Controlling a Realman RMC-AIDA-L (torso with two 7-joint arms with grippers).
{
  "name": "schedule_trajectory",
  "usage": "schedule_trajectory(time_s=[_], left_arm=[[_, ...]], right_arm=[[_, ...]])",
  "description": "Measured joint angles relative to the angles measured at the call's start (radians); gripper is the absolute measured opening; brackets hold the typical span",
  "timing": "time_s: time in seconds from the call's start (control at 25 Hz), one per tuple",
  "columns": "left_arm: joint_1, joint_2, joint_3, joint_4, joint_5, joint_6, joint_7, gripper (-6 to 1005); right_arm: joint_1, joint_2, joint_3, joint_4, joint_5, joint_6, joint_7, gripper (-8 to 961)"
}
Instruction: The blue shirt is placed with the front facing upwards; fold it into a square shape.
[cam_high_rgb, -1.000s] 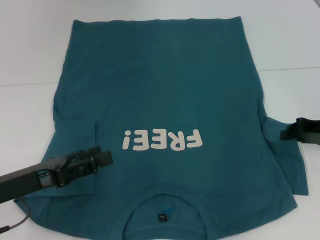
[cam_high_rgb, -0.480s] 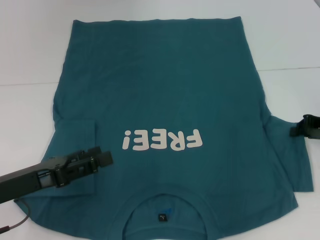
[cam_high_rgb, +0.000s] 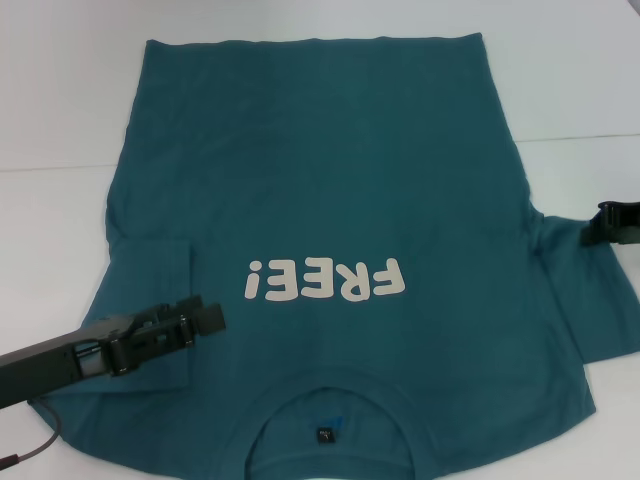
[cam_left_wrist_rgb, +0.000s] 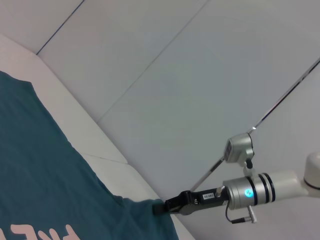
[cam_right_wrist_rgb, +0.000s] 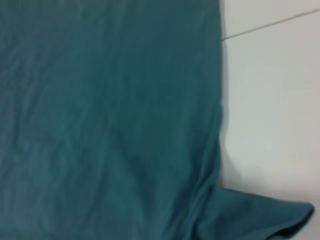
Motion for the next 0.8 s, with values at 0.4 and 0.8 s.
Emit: schedule_trajectory(time_s=[0.4, 0.8], left_arm=[[0.001, -0.001, 0.0, 0.0, -0.001, -0.002, -0.004, 750], [0.003, -0.001, 0.0, 0.002, -0.001, -0.003, -0.024, 751]], right_arm=[[0.029, -0.005, 0.007, -0.061, -0.105, -0.031, 0.045, 22], [0.08, -0.016, 0.002, -0.066, -0.186, -0.046, 0.056, 23]])
